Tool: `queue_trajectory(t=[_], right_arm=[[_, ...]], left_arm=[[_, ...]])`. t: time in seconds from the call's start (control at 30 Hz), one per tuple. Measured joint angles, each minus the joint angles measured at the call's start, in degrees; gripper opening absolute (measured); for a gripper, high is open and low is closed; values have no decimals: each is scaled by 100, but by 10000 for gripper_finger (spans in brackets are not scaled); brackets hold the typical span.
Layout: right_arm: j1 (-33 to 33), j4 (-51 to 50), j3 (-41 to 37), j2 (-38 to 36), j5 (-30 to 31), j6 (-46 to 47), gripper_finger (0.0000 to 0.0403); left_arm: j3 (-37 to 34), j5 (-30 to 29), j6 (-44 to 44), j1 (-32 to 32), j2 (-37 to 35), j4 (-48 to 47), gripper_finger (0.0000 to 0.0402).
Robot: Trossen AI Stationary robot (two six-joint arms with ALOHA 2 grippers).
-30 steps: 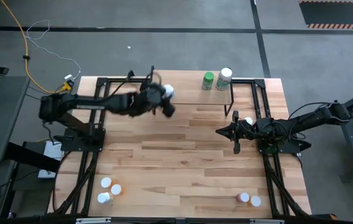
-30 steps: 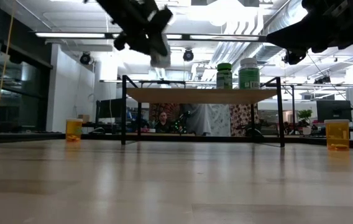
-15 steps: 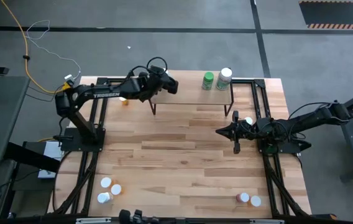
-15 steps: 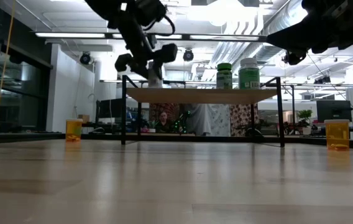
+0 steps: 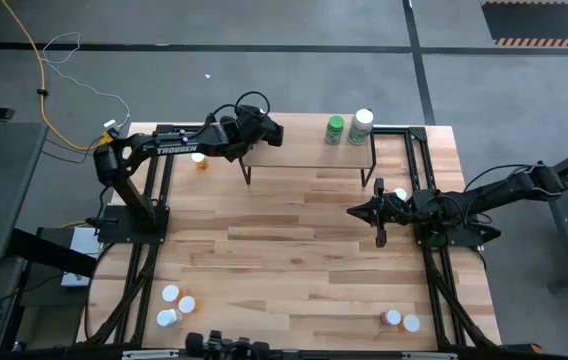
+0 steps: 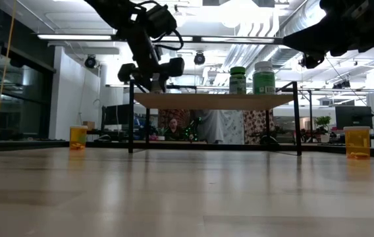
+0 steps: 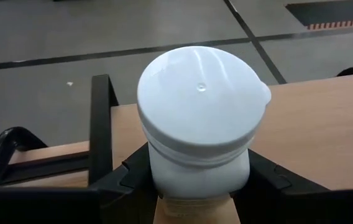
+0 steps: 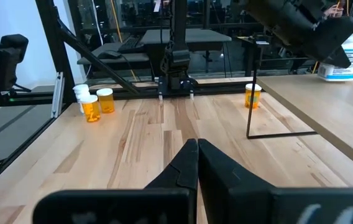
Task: Pick and place medicine bottles onto shelf by color
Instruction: Put the blue pill bottle on the shelf
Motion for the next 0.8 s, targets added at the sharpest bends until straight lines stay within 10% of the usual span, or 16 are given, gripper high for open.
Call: queue_trajectory(t=[0.8], right_arm=[[0,14,0,0,0,2,0]], left_arm=[[-1,-427,-52,31,-4,-210,153]])
